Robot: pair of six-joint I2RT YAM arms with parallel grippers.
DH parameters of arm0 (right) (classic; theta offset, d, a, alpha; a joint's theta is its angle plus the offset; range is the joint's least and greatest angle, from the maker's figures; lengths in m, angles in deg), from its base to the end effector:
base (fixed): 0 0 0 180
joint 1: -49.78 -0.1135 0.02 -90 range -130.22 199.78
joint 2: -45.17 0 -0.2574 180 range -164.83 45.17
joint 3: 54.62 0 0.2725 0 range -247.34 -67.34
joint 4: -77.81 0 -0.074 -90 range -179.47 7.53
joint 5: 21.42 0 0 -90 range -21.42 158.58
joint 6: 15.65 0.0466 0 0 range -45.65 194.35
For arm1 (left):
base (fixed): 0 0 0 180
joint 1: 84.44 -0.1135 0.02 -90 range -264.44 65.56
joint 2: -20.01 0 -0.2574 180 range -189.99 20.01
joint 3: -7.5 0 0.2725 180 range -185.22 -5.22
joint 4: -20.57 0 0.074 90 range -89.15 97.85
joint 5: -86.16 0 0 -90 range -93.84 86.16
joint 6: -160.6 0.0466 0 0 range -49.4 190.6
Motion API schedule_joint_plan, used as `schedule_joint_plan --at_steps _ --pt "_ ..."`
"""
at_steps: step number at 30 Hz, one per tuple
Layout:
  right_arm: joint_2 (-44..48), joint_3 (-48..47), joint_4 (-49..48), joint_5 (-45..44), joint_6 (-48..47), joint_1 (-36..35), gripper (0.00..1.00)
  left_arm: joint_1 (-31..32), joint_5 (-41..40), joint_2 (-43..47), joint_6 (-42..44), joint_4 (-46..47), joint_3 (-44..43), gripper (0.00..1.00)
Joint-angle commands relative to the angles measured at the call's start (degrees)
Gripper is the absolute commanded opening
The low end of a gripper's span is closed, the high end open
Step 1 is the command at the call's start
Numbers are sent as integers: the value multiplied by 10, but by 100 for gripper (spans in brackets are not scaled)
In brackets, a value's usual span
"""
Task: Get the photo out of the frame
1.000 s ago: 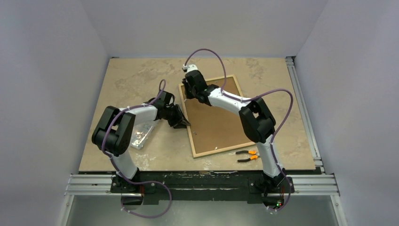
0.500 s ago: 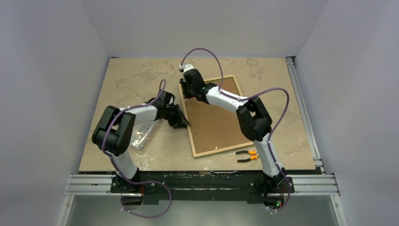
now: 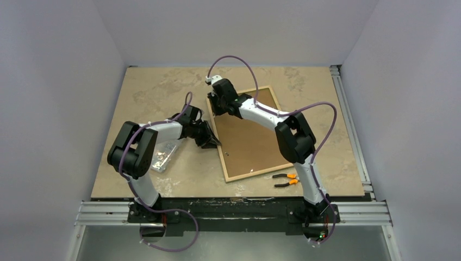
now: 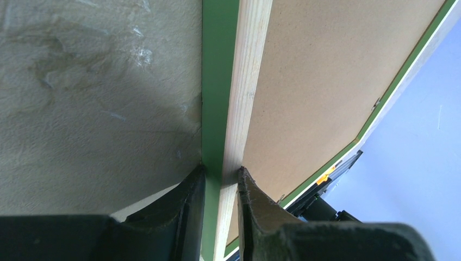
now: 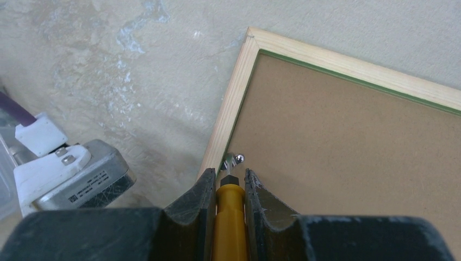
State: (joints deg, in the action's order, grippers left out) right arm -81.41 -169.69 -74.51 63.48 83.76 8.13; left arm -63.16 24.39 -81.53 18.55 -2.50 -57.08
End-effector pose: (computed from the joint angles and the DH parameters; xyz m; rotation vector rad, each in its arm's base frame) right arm 0.4016 0.3516 0.1897 -0.5863 2.2024 0.3748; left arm 0.3151 -0.1464 0.1022 -0.5681 2.7840 -1.0250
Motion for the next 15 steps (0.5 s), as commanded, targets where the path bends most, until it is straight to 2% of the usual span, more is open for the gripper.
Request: schedule_joint_plan --at_steps 1,9,15 --pt "11 -14 98 34 -24 -2 0 3 -34 -23 2 -12 18 20" --pt "-50 -103 192 39 -48 -1 0 3 -35 -22 3 -14 18 20" --pt "-58 -118 209 -52 -57 -7 0 3 -36 -20 3 -14 18 19"
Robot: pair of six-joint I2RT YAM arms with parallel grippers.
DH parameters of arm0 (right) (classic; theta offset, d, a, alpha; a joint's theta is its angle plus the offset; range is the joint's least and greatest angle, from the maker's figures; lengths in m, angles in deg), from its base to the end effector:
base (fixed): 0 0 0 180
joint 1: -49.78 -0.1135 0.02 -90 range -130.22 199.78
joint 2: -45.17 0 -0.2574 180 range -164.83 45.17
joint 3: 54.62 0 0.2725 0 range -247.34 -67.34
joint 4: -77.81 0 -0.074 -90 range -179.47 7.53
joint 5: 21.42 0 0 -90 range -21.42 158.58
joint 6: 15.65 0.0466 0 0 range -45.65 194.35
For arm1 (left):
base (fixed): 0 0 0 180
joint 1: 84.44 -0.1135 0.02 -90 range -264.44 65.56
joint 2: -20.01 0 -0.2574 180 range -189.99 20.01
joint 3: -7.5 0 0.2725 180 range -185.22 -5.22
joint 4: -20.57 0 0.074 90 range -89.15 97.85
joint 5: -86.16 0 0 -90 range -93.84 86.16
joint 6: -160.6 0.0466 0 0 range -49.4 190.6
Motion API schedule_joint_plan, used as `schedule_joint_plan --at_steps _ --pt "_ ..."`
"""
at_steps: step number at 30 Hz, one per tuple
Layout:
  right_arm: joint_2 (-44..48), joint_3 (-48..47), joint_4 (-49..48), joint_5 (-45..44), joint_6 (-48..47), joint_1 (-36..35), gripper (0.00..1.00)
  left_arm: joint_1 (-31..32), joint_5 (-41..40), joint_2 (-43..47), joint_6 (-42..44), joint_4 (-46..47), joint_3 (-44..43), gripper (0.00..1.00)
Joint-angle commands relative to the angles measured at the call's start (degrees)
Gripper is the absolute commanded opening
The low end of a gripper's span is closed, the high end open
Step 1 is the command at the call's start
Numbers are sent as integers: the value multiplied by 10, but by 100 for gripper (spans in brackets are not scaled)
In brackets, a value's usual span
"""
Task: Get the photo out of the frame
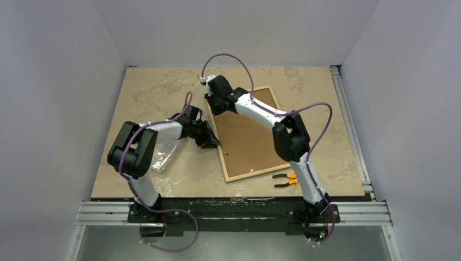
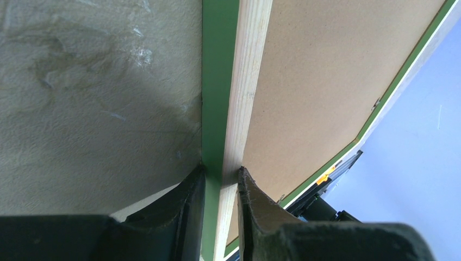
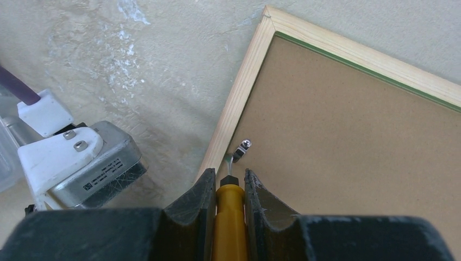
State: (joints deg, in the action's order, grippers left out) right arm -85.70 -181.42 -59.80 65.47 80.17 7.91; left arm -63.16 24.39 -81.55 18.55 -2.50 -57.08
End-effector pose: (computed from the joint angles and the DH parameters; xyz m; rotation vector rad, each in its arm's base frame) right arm 0.4062 0.3607 0.2014 -0.7195 2.2955 0.3286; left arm 0.3151 -0.1464 0.1021 -0.5683 2.7843 -1.0248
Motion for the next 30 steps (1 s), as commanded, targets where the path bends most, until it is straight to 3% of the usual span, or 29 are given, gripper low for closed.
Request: schedule_joint_plan --at_steps 1,12,15,18,20,23,27,30 --pt "-13 1 59 -85 -21 -5 0 3 -36 -20 4 -14 18 20" --pt "-5 -1 67 -207 -16 -10 0 3 -40 -15 6 -19 18 20" --pt "52 44 61 -193 6 -12 0 3 -40 -17 6 -16 18 20" --pt "166 145 4 -140 38 -12 0 3 -40 -12 9 -14 20 21" --pt "253 231 -53 -124 55 -11 0 2 -45 -4 12 -13 22 25" --pt "366 348 -117 -110 70 -9 0 3 -47 11 14 -5 26 40" --pt "487 473 -140 -116 88 -5 0 7 -52 29 18 -3 29 58" --pt "559 556 -140 -127 105 -4 0 20 -61 42 21 -7 32 64"
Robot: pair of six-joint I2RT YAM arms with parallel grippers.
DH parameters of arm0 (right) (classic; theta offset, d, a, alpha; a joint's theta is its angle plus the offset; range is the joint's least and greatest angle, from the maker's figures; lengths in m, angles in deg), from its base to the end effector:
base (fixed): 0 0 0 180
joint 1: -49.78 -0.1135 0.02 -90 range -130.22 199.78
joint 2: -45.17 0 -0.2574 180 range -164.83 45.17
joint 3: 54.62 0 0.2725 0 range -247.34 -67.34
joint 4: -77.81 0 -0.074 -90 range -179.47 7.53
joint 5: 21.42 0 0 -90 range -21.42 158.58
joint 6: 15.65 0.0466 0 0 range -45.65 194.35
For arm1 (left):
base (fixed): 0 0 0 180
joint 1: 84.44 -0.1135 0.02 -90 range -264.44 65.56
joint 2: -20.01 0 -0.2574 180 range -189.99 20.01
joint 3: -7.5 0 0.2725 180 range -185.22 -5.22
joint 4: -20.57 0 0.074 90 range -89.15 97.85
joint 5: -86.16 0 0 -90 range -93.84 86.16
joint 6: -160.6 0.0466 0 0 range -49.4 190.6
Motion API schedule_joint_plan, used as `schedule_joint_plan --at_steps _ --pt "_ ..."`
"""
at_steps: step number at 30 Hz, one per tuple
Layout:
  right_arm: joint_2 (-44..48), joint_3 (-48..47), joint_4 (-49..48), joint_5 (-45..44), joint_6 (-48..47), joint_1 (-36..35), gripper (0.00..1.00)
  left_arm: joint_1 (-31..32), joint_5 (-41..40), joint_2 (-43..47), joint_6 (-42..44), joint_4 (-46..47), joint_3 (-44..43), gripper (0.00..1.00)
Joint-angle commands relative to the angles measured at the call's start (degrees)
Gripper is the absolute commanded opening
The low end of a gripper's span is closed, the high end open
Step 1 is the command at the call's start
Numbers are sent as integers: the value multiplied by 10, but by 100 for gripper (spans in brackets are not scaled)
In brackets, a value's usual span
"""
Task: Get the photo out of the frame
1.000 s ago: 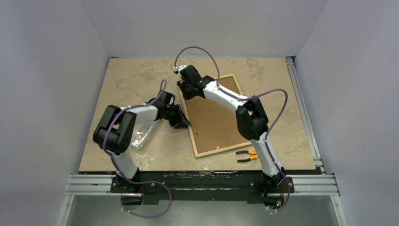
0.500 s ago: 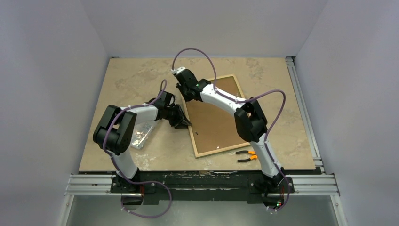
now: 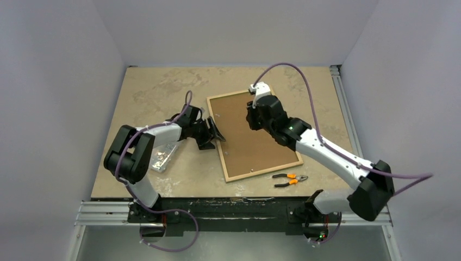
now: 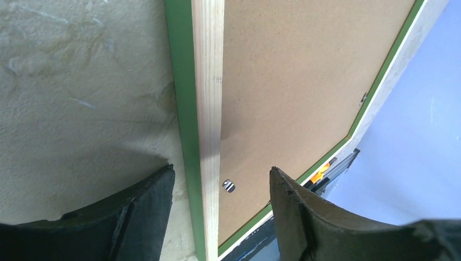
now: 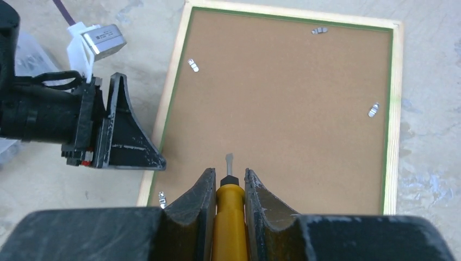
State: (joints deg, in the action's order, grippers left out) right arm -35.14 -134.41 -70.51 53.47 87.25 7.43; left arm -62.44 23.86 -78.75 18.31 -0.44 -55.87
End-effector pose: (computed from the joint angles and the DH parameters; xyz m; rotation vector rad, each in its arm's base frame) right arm 0.2667 0.2267 0.3013 -0.3886 2.0892 0.2934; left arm 0.3119 -0.1494 0.1141 -0.5249 2.7290 -1.0499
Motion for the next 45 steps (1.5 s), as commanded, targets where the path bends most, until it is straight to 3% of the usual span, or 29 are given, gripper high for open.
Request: schedule_joint_plan --at_steps 1,8,14,21,28,30,32,36,39,42,45 --pt "79 110 -33 -9 42 1 0 19 -61 17 23 -31 19 64" --pt "250 224 -11 -9 102 1 0 68 -109 24 -15 11 73 53" --pt "355 266 40 -8 127 1 0 89 -116 -48 -12 -21 14 35" --pt "422 271 90 -25 131 1 0 63 -223 -109 105 -233 -206 18" --pt "452 271 100 -30 142 1 0 -13 -221 -209 173 -349 -397 14" --pt "455 271 103 -31 143 1 0 -29 -198 -209 182 -355 -415 21" --pt "457 273 100 -30 143 1 0 -35 -182 -182 183 -340 -403 34" --pt "452 277 95 -29 142 1 0 -35 -102 -96 147 -256 -303 61" --pt "447 283 87 -24 140 1 0 -32 -28 -24 79 -160 -191 71" --pt "441 284 85 -21 138 1 0 -28 -4 51 -1 -99 -84 76" --pt "437 284 82 -20 135 1 0 -4 -53 90 -116 -153 -43 78"
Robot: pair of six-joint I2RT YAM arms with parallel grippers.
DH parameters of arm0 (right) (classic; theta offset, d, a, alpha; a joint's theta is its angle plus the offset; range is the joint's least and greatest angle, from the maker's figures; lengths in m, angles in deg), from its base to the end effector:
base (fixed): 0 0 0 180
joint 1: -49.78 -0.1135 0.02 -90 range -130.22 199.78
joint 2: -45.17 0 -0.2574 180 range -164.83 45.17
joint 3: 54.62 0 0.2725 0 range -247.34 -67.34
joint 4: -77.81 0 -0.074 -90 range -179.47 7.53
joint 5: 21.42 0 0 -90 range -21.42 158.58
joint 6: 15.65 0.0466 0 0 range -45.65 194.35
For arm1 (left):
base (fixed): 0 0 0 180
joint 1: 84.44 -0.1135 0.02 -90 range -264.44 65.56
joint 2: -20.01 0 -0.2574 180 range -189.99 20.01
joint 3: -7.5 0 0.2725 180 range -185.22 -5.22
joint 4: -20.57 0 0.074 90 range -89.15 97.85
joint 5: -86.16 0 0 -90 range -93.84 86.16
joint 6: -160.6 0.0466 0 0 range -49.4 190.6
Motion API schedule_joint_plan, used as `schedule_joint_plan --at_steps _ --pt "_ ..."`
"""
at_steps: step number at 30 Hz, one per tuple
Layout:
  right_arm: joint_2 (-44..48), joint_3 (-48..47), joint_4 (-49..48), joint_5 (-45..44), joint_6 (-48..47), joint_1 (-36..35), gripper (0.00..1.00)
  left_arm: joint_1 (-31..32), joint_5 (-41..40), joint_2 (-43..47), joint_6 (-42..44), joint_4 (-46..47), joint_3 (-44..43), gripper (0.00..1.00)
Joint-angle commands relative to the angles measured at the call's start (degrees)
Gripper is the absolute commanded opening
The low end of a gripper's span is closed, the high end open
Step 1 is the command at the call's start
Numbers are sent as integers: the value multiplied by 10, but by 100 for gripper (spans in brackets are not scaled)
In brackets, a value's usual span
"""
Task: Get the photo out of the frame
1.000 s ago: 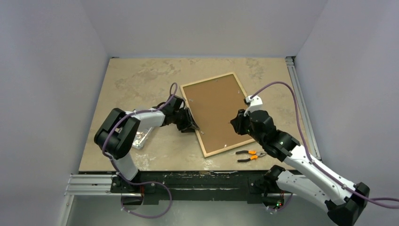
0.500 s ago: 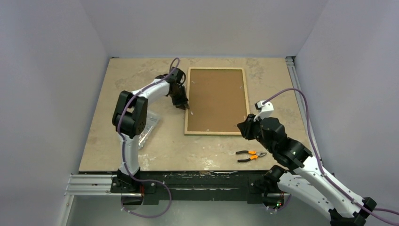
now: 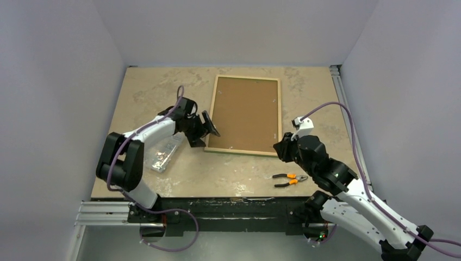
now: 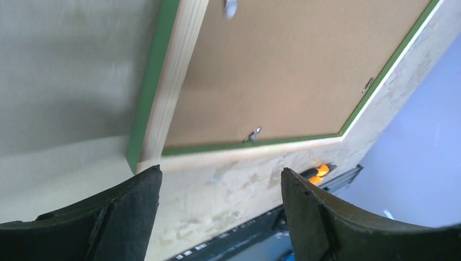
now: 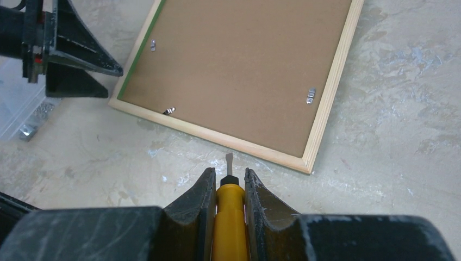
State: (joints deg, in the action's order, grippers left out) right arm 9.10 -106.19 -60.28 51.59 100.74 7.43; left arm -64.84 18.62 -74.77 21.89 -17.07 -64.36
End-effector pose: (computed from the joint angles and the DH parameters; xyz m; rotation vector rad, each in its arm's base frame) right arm 0.1427 0.1117 0.2851 -0.0958 2.0385 0.4606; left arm 0.3237 -0.1342 0.1619 -0.5630 2.7503 -0.8741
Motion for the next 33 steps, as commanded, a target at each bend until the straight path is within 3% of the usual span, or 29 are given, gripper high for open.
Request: schedule_joint_plan --at_steps 1,7,11,14,19,24,33 --pt "-6 3 -22 0 -1 1 0 31 -13 54 -184 -6 47 78" --pt "-16 4 -22 5 -3 1 0 75 -11 59 -373 57 97 78" --pt "-3 7 -21 1 2 1 0 90 -54 39 -446 20 78 67" --pt "9 11 -22 0 6 1 0 91 -62 19 -497 44 78 65" --pt "13 16 -26 2 5 1 0 92 -97 -26 -504 -7 39 57" --pt "13 17 -26 4 4 1 0 94 -95 -67 -509 -1 32 50" --pt "3 18 -30 3 0 0 0 99 -138 -103 -424 -16 13 14"
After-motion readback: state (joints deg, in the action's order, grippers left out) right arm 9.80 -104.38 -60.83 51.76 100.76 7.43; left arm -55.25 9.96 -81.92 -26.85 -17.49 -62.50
